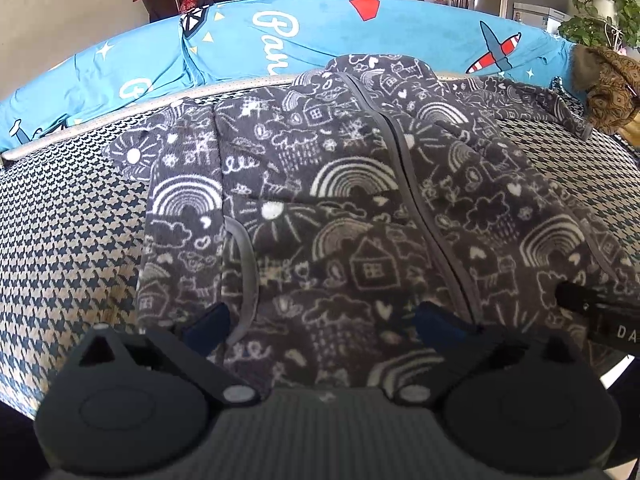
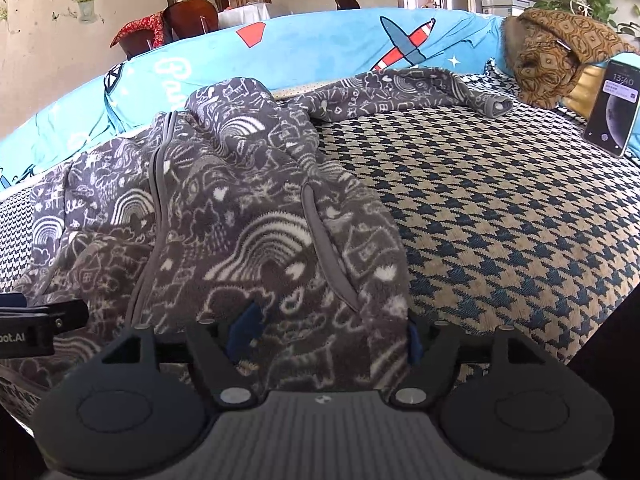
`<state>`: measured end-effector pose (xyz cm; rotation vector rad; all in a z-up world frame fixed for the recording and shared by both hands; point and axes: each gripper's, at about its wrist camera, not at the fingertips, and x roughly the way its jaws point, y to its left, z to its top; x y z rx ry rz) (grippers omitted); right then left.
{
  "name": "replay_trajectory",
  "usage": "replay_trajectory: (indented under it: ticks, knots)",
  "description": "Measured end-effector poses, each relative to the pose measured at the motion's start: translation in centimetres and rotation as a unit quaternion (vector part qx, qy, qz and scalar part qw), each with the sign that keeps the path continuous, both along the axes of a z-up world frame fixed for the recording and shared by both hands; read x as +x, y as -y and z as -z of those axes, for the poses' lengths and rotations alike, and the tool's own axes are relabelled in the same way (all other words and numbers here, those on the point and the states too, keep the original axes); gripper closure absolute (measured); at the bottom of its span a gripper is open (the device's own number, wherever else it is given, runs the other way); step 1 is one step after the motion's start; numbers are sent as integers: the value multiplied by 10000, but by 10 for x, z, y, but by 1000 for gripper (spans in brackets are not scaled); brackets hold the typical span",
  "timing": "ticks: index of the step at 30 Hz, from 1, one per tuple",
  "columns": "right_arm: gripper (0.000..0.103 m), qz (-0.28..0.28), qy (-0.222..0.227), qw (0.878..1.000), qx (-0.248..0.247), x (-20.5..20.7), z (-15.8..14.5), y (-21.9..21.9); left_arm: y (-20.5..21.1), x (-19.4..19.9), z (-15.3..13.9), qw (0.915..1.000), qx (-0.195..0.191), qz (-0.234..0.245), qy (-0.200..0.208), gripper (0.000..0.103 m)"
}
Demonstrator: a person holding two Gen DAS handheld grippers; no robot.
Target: Fold clothes
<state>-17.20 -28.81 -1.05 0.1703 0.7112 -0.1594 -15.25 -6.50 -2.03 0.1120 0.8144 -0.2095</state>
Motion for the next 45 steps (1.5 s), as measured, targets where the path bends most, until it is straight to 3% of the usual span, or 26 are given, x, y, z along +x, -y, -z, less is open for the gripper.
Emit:
replay_trajectory:
  ticks: [9,14,19,34,45]
  knots:
    - [24,-24,-20,10000,16,3,2,0,-3,-17,-8,9999,-104,89,89,0]
    - [14,-114,-55,9999,-103,4,3,-5,-7,-30,-16,9996,-191,108,165,0]
    - [13,-110,-81,9999,-65,5,3,-4,-11,-41,-21,9995,-235,99,169,0]
    - [5,-62,-158,9998,90,6,4,-1,-1,-76,-26,9992,50,366,147,0]
    - [4,-67,-179,9995,242,7,2,3,7,-84,-14,9979,515,385,-12,0]
